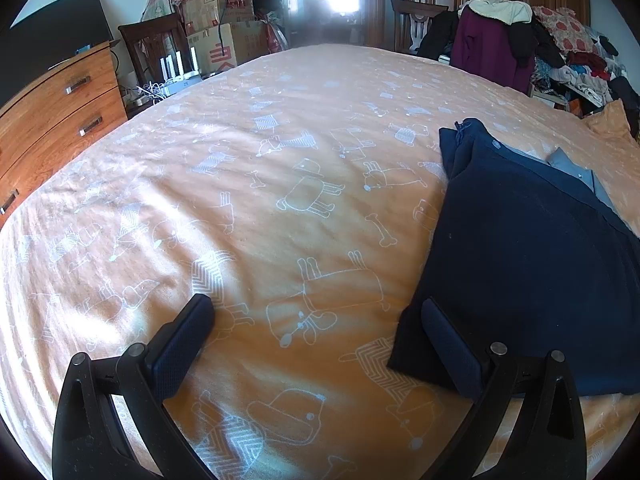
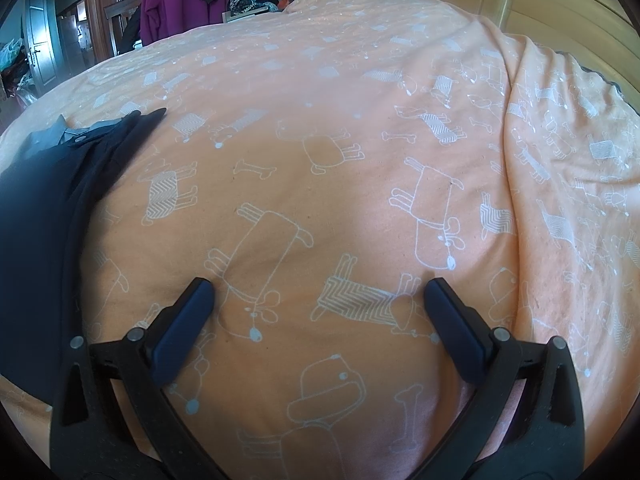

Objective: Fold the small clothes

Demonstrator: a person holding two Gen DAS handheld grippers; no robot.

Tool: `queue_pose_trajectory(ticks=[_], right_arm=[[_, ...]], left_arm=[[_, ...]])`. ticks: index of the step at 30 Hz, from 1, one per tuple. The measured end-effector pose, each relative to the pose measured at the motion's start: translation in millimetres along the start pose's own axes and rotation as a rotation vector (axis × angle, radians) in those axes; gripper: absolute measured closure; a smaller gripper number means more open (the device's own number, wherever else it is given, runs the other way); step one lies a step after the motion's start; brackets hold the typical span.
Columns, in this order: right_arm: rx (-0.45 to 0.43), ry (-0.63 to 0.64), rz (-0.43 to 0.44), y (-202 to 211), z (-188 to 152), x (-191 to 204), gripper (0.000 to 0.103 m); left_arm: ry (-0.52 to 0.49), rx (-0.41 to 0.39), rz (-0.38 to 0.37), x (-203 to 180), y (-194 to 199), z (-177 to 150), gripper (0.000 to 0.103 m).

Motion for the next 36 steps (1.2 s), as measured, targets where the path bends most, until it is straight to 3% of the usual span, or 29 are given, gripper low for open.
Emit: queue_pose_trajectory(ticks=[19,31,36], right_arm=[[0.003,0.002,-0.001,0,0,0,0.0],[0.023,0.005,0.002,-3,1,1,0.0],[0.024,0.004,0.004,-4,1,1,0.0]], left_arm=[[0.006,0.01,-0.006,0,0,-1,0.0],[0.056,0.211,-0.145,-3,-3,-16,0.0],[0.106,0.189,-0.221,-5,28,-30,0.0]])
Point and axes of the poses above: each gripper's, at about its wrist camera, not at the fingertips, and y roughly against the way its jaws point, x to its left, z to its top, the point moved 10 cm from there along -y, roughly the way its jaws point, and after that the axes turned 4 degrees about -z, right-handed, at the moved point
